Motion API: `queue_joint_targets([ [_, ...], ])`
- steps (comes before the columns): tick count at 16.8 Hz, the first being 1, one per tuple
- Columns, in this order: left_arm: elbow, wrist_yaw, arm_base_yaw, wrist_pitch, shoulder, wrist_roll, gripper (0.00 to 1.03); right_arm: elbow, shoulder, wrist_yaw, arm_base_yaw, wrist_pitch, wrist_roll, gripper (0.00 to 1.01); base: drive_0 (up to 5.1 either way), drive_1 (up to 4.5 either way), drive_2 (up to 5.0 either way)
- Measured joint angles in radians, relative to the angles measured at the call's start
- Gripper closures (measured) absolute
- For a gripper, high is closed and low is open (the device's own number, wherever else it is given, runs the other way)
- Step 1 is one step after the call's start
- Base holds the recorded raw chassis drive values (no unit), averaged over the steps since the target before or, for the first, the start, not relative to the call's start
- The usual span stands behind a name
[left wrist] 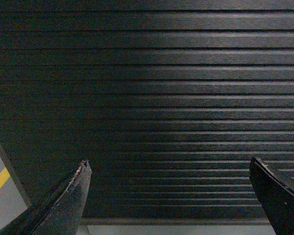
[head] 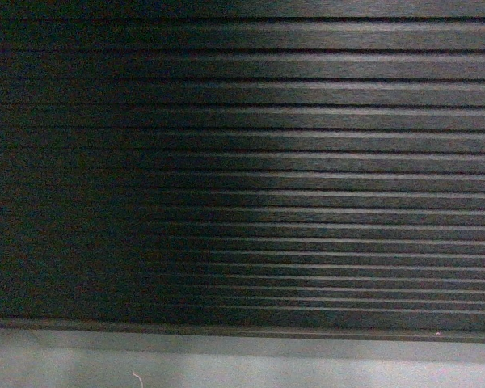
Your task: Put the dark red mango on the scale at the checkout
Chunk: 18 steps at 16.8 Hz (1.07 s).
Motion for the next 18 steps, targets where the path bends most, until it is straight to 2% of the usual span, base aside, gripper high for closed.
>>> queue_joint_targets([
  [18, 0.000, 0.000, 0.000, 0.000, 0.000, 0.001, 0.05, 0.000, 0.000, 0.000, 0.000, 0.001, -0.001, 0.03, 0.0, 0.00, 0.0],
])
